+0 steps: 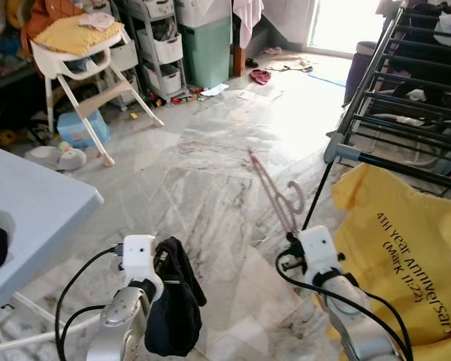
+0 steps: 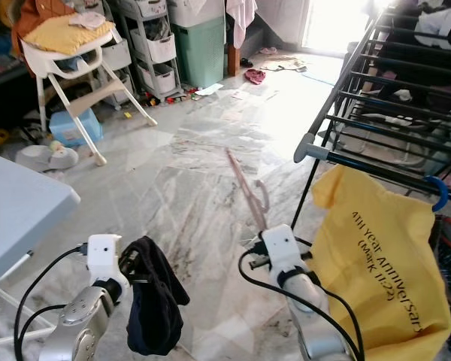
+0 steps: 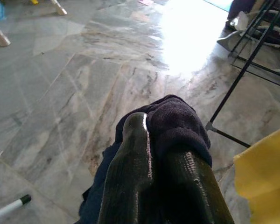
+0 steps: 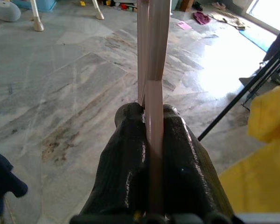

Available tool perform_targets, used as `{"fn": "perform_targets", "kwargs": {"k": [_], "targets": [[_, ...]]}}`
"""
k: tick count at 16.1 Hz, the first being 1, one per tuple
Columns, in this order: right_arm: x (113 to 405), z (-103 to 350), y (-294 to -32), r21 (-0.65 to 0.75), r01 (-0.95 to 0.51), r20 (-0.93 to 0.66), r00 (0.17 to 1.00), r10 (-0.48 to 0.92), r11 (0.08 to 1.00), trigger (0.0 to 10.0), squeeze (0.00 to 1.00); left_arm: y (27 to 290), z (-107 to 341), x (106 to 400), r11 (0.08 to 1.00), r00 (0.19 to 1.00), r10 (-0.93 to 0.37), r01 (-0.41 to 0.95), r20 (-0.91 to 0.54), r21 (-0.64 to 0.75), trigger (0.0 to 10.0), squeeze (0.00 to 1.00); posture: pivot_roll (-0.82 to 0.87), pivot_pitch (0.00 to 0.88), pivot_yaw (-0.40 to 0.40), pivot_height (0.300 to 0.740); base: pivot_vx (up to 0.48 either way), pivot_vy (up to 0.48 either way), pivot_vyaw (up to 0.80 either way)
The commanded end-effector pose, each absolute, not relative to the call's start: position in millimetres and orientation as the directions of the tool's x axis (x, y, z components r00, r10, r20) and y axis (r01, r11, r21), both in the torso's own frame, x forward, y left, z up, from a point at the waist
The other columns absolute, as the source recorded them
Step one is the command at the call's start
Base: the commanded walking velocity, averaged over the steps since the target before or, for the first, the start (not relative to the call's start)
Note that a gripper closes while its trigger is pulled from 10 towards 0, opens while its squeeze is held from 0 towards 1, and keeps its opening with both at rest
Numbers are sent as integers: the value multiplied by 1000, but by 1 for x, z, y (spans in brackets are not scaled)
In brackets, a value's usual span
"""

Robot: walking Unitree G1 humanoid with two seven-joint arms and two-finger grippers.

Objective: Hang hanger

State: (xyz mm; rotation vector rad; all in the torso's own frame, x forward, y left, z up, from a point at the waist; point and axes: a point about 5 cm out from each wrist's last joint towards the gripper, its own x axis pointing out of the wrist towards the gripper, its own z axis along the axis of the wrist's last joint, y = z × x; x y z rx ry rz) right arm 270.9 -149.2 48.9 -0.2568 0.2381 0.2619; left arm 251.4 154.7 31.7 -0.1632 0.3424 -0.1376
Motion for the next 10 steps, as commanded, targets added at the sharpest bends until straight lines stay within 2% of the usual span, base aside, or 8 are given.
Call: {"fn": "perform_targets", "kwargs": {"k": [1, 10], "targets": [[277, 52, -143, -218, -310, -247, 935, 255, 926, 10000, 0, 159, 37, 251, 983, 945, -132, 86, -299, -163, 10000, 0, -49, 0, 7, 740, 0, 0, 0], [278, 50, -140, -198, -308, -244, 935, 257, 931, 10000, 0, 156, 37, 250, 983, 932, -156, 116, -328, -139, 10000, 0, -50, 0, 34, 740, 0, 0, 0]]}}
